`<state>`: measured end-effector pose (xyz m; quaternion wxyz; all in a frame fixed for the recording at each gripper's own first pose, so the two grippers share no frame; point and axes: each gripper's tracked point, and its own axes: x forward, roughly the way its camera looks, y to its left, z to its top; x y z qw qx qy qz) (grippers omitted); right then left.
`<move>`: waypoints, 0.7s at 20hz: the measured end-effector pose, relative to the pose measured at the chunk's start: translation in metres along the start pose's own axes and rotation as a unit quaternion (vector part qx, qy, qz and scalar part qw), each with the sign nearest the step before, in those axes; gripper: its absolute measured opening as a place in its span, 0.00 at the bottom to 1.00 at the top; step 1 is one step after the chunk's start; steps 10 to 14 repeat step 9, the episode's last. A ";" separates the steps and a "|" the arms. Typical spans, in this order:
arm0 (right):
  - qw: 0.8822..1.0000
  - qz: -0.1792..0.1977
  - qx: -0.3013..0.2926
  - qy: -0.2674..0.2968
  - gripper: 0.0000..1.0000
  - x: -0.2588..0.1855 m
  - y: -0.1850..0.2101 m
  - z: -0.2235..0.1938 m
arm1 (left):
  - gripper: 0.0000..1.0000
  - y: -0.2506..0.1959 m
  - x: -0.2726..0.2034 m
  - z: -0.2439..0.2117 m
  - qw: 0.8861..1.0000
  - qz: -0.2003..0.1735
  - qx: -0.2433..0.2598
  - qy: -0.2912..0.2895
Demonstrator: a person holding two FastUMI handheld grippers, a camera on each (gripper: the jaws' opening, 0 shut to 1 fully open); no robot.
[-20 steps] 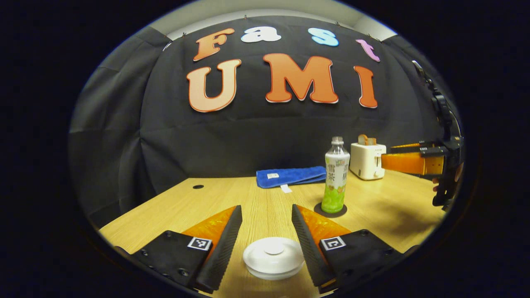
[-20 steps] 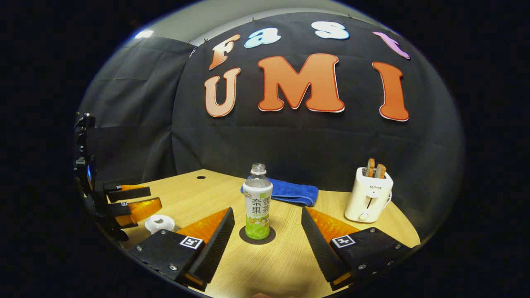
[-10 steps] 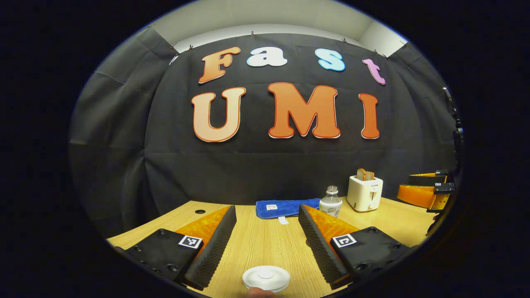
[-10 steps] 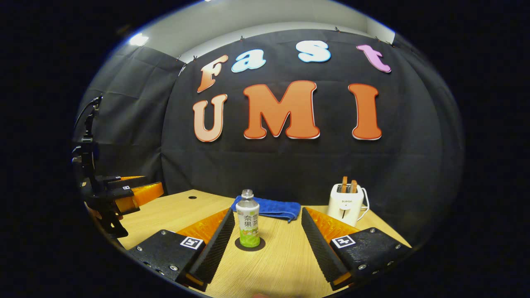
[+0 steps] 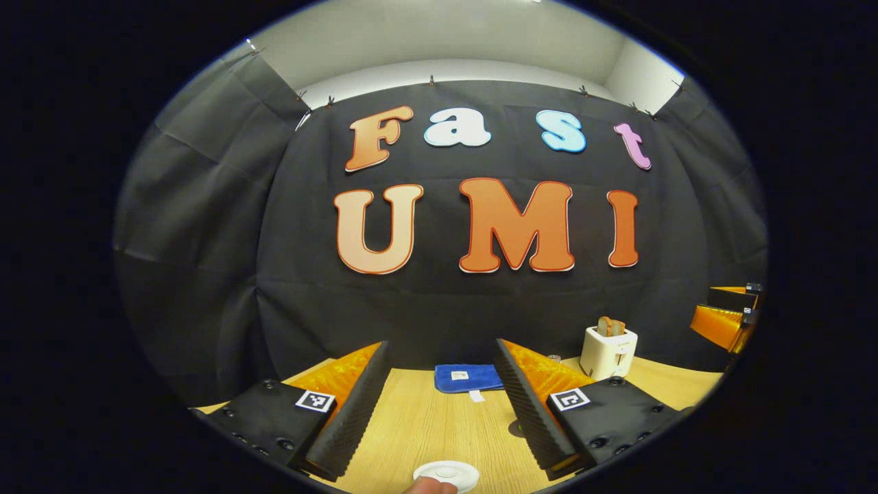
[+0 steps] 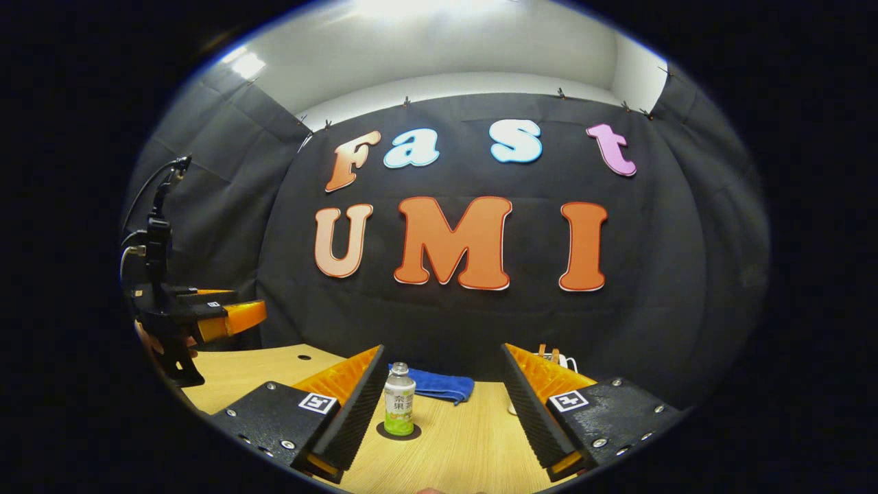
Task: Open the teacup lid with one hand, grasp the water bottle and pour water into the teacup with the other hand; after pouring, place the water bottle on the coaster and then close the teacup lid.
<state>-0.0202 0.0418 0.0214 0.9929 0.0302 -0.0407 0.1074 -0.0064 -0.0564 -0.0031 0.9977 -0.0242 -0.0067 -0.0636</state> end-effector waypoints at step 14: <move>1.000 -0.022 -0.011 0.002 0.97 -0.003 -0.002 -0.005 | 0.95 0.001 -0.004 -0.008 1.000 0.001 0.002 0.007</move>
